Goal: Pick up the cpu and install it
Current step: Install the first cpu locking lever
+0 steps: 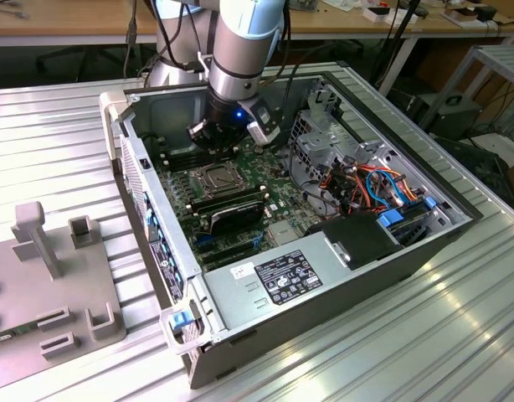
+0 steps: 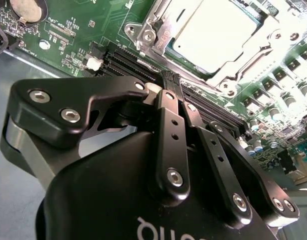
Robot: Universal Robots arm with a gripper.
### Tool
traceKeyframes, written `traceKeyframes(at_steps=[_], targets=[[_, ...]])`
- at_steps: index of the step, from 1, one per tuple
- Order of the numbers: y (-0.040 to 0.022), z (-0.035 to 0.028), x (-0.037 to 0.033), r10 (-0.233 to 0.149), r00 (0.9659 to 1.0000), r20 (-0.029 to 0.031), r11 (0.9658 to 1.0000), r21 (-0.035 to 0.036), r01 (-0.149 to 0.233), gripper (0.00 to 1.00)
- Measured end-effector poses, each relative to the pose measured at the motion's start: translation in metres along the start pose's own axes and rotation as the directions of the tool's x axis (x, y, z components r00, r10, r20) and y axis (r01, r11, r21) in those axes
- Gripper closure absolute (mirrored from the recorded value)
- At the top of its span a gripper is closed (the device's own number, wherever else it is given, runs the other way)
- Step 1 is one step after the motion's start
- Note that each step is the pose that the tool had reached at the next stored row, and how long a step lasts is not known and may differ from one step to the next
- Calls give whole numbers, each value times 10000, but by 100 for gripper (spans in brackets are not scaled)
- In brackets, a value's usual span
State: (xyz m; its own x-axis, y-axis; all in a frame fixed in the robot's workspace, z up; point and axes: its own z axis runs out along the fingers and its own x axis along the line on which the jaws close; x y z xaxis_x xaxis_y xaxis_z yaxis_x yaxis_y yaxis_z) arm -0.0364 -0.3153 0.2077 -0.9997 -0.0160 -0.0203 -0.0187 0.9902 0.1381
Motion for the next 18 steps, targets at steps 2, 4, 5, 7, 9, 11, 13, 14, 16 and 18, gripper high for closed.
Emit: traceKeyframes(at_steps=[2,4,5,7,9,11,13,14,16,18], targets=[[0,5,0,-1,10000,-1,10000,21,1,89],[1,13,0,0,10000,-3,10000,54,0,89],[0,19,-2,0,10000,-4,9999,101,0,89],[-1,27,-4,-1,10000,-7,9998,180,1,89],[-2,32,-6,-2,10000,-8,9997,224,2,89],[-3,37,-7,-2,10000,-9,9997,260,3,89],[-3,41,-7,-3,10000,-10,9996,290,3,89],[-3,43,-7,-3,10000,-11,9996,298,3,89],[-2,47,-7,-3,10000,-12,9995,306,4,89],[3,56,-7,-3,10000,-9,9995,317,3,89]])
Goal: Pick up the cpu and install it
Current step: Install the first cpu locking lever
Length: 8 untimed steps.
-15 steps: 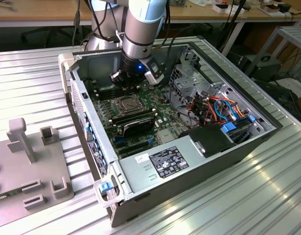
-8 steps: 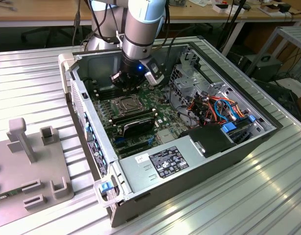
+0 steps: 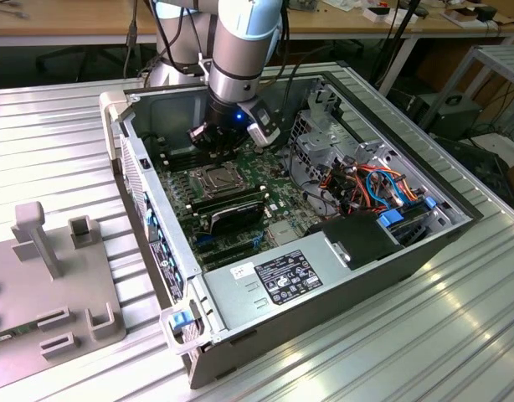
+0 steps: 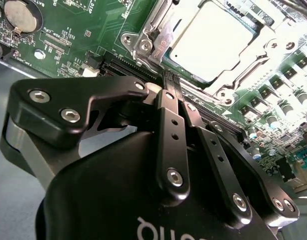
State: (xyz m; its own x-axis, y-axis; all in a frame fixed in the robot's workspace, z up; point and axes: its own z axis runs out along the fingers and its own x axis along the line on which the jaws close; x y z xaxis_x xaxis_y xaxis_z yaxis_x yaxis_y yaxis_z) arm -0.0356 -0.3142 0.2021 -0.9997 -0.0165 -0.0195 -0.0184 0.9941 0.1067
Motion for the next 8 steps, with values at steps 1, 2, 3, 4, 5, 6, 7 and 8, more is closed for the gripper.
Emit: traceKeyframes(at_steps=[1,2,3,4,5,6,7,8], targets=[[2,1,0,0,10000,1,10000,-1,0,89],[4,1,0,0,10000,0,10000,-1,0,89],[6,1,0,0,10000,0,10000,-1,0,89],[8,1,0,-1,10000,0,10000,-2,1,89],[9,2,0,-1,10000,0,10000,-3,1,89],[12,3,-1,-1,10000,0,10000,-8,1,89],[13,2,0,0,10000,0,10000,-3,0,89],[14,2,0,0,10000,-1,10000,-1,0,89]])
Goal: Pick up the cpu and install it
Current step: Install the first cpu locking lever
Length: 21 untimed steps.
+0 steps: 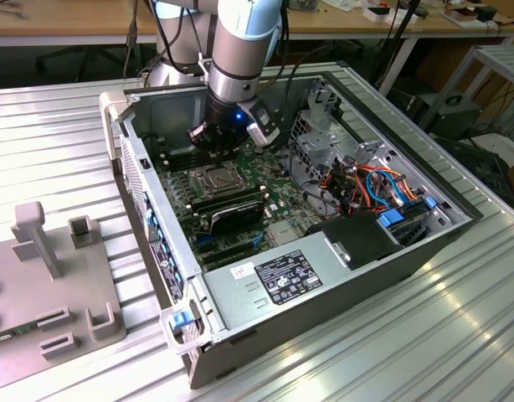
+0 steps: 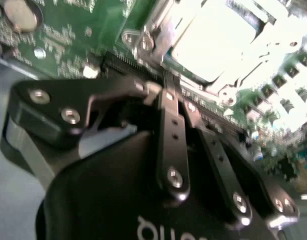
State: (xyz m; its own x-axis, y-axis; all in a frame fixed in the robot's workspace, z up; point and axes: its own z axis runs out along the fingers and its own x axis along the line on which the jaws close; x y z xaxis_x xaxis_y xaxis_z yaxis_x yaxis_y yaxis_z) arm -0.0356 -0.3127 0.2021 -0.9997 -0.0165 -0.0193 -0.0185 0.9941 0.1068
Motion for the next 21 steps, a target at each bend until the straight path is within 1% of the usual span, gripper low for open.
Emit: traceKeyframes(at_steps=[4,7,13,17,19,21], targets=[[3,-1,0,0,10000,1,10000,0,0,89],[6,-16,-1,-1,10000,4,10000,-6,1,89],[14,-99,-2,1,10000,0,10000,1,-1,89],[23,-184,-4,0,10000,1,10000,0,0,89],[25,-203,-5,-2,10000,0,10000,8,2,89],[25,-203,-5,-2,10000,1,10000,18,2,89]])
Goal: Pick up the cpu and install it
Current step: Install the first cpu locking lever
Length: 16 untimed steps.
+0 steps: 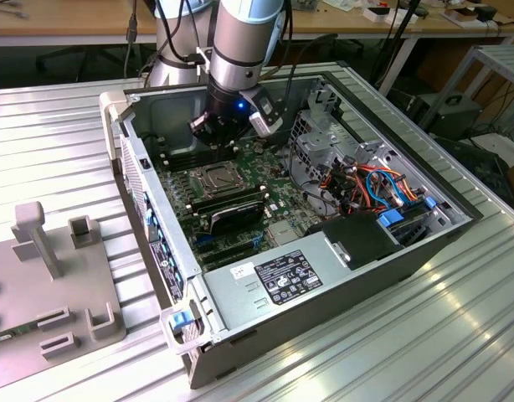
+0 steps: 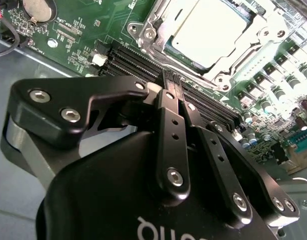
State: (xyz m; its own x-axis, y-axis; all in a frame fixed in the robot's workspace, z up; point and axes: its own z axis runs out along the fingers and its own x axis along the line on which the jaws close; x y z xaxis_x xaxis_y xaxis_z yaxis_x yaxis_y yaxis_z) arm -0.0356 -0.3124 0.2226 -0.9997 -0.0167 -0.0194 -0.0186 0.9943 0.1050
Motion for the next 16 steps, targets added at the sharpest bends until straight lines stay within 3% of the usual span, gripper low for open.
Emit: traceKeyframes(at_steps=[2,3,4,6,13,16], targets=[[0,0,1,2,10000,0,10000,20,-2,89],[1,-1,1,4,10000,-2,10000,63,-3,89],[0,0,0,0,10000,-3,9999,173,0,89],[1,0,1,-2,10000,-6,9995,307,2,89],[2,1,11,-2,10000,-5,9994,348,3,89],[1,-1,16,-8,10000,-12,9983,584,8,89]])
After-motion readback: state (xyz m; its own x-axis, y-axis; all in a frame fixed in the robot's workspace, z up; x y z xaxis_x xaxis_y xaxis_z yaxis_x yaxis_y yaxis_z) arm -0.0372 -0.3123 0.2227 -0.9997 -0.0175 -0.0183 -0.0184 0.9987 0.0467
